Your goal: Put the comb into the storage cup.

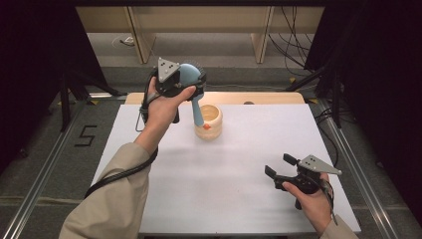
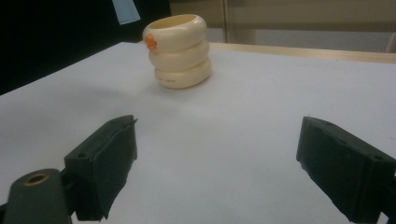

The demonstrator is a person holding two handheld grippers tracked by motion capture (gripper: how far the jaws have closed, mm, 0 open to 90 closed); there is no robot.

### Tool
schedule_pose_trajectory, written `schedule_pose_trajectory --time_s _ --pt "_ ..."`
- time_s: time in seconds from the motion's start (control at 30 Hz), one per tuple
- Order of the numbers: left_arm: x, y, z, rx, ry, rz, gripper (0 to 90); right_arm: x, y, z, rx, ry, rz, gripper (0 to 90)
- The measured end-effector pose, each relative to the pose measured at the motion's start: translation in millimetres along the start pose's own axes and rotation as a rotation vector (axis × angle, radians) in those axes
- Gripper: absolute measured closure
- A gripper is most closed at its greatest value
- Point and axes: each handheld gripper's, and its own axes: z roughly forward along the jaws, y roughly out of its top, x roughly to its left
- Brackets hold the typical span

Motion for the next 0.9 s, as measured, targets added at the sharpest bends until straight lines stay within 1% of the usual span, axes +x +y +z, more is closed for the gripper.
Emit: schedule_pose_trajectory --time_s 0.8,0.9 --pt "-2.1 2.6 7.4 -0.012 -0.007 0.011 19.7 -0.8 -0.5 0.6 -0.003 0.001 0.006 13.0" --pt "-2.1 2.4 9.0 -0.015 -0.010 0.008 19.7 -0.6 -0.5 0.6 -0.002 0.000 0.006 13.0"
